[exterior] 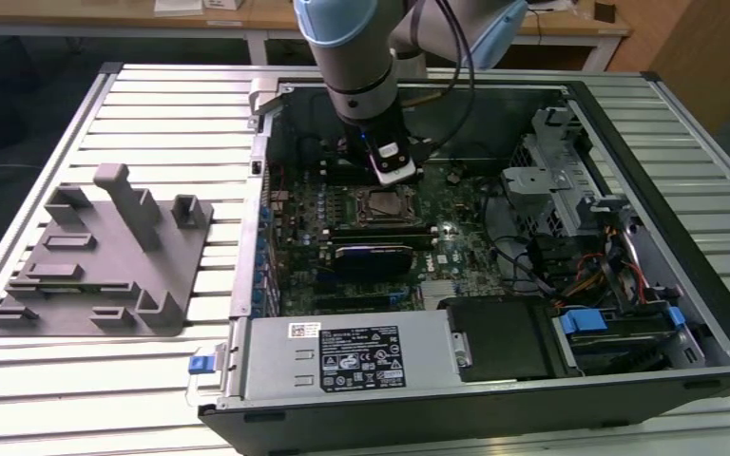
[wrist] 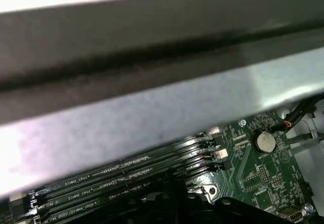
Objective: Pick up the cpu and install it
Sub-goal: 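Install the first cpu locking lever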
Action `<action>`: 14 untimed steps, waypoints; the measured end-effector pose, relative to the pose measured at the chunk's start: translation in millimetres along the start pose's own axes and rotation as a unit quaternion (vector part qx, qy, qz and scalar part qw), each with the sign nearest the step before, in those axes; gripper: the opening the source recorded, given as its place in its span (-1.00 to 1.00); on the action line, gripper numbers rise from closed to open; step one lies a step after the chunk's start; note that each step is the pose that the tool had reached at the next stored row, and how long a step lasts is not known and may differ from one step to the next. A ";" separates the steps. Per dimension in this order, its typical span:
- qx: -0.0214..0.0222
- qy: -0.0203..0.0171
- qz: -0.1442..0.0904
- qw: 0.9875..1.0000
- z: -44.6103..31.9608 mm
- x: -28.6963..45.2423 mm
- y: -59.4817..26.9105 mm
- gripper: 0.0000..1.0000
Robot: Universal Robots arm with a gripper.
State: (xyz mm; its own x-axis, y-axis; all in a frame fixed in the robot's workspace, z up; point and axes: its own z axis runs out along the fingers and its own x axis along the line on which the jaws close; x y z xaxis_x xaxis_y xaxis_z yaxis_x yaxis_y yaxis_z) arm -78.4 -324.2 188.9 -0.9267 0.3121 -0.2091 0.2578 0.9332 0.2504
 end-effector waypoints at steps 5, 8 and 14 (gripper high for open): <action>0.000 0.000 0.000 1.000 1.0 0.2 -0.6 -0.79; -0.003 0.001 0.001 1.000 1.2 0.1 -0.9 -0.79; -0.008 0.002 0.002 1.000 1.1 -0.1 -1.7 -0.79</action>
State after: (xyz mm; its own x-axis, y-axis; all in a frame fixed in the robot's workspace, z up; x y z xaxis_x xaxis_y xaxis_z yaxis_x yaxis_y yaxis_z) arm -78.4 -325.7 187.5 -0.9265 0.3157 -0.2046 0.2578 0.9289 0.2658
